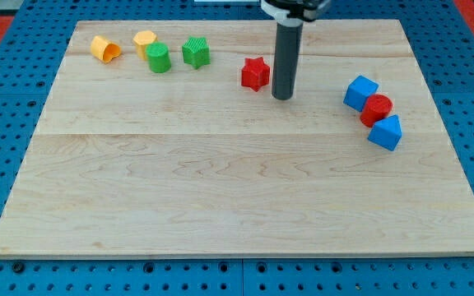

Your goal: Keep the red star on top right to the green star

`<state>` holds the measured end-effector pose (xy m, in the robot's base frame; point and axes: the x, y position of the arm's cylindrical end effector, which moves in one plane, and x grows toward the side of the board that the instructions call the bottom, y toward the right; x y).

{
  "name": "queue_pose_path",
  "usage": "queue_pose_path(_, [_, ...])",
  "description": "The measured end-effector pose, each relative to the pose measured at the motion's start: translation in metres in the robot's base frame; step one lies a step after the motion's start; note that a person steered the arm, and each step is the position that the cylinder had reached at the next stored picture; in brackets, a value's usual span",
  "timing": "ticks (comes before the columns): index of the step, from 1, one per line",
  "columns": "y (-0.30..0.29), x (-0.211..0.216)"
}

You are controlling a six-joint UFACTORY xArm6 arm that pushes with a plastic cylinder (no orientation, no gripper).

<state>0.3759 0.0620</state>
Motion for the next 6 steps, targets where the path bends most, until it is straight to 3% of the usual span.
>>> queue_pose_path(3, [-0.025,-0.108])
queue_pose_path(4, [0.003,-0.068])
queue_pose_path(5, [-0.030,-0.049])
queue_pose_path(6, [-0.066,-0.086])
